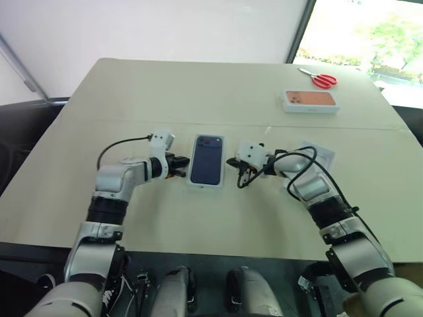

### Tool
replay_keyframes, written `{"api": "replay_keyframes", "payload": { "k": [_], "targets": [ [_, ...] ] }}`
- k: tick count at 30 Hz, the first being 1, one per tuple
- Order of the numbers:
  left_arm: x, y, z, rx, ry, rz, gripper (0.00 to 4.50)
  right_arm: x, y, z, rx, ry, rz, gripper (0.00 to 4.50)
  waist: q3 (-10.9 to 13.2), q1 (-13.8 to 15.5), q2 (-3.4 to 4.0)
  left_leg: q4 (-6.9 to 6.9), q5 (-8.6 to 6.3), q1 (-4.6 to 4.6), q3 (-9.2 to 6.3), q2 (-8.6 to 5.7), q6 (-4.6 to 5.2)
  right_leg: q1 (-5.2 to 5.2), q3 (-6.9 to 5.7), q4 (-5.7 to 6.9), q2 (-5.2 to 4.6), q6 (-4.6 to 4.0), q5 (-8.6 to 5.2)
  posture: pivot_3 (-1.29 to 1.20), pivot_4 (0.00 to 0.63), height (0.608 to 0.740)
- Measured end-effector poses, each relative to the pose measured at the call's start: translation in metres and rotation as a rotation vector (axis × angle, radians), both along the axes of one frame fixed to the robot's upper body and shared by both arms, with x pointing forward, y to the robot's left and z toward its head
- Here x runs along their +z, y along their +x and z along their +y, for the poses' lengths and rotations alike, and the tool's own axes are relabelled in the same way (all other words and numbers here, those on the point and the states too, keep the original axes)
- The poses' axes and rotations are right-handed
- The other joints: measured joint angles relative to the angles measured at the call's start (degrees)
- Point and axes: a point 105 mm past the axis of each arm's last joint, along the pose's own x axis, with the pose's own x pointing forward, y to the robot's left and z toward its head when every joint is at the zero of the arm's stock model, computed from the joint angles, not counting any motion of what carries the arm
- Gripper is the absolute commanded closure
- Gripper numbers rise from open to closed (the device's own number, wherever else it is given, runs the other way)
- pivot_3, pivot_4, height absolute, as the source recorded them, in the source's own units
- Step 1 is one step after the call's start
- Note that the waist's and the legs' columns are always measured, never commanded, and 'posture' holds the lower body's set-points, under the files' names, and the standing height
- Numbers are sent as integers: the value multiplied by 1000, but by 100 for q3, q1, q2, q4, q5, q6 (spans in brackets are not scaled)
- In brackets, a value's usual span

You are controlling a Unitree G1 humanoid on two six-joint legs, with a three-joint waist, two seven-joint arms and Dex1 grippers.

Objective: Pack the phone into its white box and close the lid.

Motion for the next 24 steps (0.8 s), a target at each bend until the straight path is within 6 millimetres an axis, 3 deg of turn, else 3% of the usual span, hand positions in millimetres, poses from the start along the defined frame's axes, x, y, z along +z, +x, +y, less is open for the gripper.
{"api": "replay_keyframes", "payload": {
  "k": [6, 11, 24],
  "targets": [
    [-1, -3, -19, -61, 6, 2, 4481, -3, -3, -19, -38, -23, 12, 4491, 0, 28, 0, 6, 0, -1, 0, -1, 4, 6, -2, -2, 0, 1, 0, 0, 150, 740],
    [-2, -6, -51, -150, -17, 10, 4481, -5, -7, -53, -97, -67, 26, 4491, 0, 142, -1, 14, -7, -2, 0, -1, 17, 9, -4, -4, 0, 0, -1, 0, 150, 740],
    [-3, 1, -114, -283, -25, -1, 4481, -5, -24, -112, -199, -116, 53, 4491, 2, 150, -3, 29, -15, -5, 0, -1, 42, 18, -10, -6, 4, 5, -2, 0, 150, 740]
  ]
}}
